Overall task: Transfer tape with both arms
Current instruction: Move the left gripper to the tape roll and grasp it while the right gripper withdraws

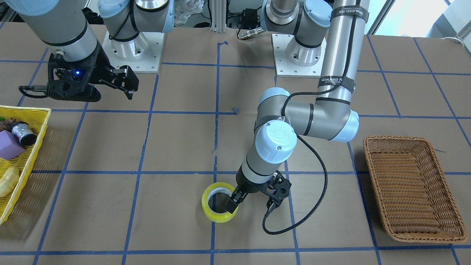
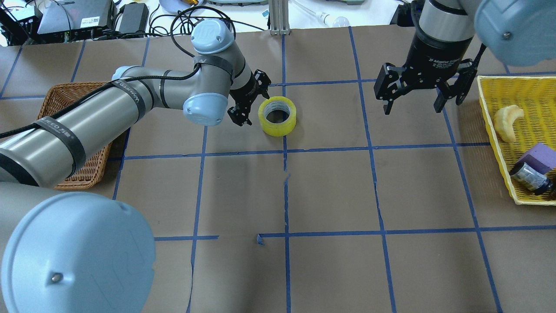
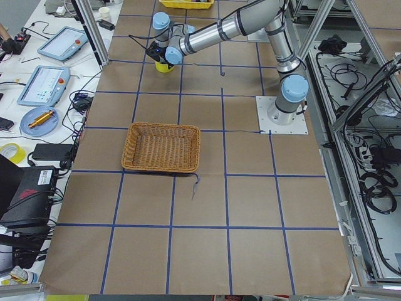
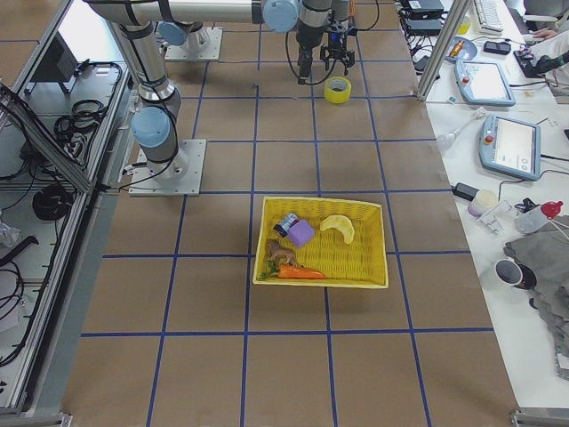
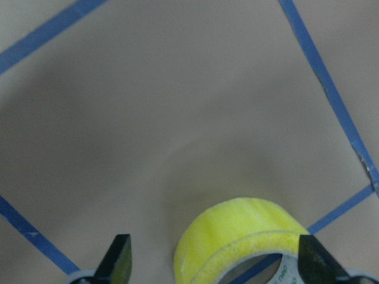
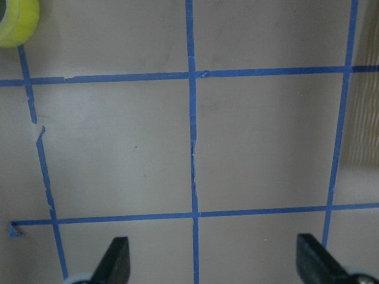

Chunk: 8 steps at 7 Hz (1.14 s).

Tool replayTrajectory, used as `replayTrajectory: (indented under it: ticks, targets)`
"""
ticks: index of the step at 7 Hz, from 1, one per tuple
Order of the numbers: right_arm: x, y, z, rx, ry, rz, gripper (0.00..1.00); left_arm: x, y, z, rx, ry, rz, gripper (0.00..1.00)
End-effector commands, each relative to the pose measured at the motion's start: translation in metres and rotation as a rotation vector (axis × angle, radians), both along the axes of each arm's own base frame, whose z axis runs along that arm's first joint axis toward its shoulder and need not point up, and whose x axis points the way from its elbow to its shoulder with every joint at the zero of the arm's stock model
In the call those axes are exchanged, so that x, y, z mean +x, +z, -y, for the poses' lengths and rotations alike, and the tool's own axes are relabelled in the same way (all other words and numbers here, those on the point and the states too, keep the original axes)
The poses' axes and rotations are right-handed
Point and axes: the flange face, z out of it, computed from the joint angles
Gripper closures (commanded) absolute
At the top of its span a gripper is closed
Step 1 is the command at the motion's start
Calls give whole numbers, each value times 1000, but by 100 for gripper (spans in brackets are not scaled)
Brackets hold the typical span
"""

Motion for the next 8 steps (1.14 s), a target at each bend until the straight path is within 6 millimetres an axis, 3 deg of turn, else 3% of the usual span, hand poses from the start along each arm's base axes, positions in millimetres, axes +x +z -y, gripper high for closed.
replayTrajectory:
  ticks: [1,2,3,4,5,6,7,8]
  targets:
    - [0,13,-1,-33,1,5,0,-11,-12,-11,32,-8,4,10]
    - [0,15,-1,-39,0,5,0,-10,-22,-17,55,-8,9,41]
    - [2,26,1,-59,4,22,0,-10,-31,-18,69,-5,11,57]
    - [4,27,1,-56,7,38,0,-11,-29,-17,61,-25,12,100]
    - [3,26,1,-54,5,38,0,-9,-26,-16,38,-82,23,100]
    - [3,26,2,-54,5,40,0,-8,-5,-14,-13,-172,27,100]
    - [3,26,1,-53,6,37,0,4,20,0,-51,-198,18,100]
    - [2,22,0,-45,4,26,0,31,56,19,-31,-273,32,100]
